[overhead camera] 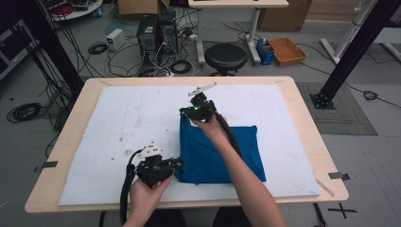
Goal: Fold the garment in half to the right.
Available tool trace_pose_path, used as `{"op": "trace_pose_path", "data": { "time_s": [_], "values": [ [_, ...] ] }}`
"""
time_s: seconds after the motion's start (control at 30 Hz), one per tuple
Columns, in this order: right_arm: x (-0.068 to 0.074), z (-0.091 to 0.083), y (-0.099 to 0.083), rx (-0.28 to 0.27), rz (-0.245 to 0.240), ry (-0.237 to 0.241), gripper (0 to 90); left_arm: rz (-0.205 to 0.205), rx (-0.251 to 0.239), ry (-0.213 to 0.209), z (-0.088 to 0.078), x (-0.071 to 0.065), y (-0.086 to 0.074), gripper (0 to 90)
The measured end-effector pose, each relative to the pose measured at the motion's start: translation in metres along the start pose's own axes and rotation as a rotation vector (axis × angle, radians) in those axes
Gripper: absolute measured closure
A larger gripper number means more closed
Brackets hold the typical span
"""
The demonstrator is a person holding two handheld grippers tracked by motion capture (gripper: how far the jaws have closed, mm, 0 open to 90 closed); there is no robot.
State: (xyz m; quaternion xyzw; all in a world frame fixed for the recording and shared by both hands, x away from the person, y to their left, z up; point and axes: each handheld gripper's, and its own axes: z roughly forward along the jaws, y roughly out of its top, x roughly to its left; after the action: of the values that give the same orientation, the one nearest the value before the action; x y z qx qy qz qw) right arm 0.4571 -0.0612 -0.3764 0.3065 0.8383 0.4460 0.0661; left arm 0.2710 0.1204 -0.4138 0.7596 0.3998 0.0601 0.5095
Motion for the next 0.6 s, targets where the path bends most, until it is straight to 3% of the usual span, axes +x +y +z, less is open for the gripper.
{"op": "trace_pose_path", "data": {
  "time_s": [0.17, 0.3, 0.6],
  "values": [
    [-0.019, -0.033, -0.009, 0.000, -0.003, -0.008, 87.7, 0.031, 0.012, -0.064, 0.024, -0.018, 0.013, 85.1],
    [-0.036, -0.056, -0.019, -0.005, 0.006, -0.019, 87.7, 0.032, 0.020, -0.120, 0.048, -0.033, 0.021, 85.1],
    [-0.070, -0.096, -0.045, 0.022, 0.020, -0.060, 87.7, 0.046, 0.048, -0.192, 0.099, -0.060, 0.031, 85.1]
  ]
}}
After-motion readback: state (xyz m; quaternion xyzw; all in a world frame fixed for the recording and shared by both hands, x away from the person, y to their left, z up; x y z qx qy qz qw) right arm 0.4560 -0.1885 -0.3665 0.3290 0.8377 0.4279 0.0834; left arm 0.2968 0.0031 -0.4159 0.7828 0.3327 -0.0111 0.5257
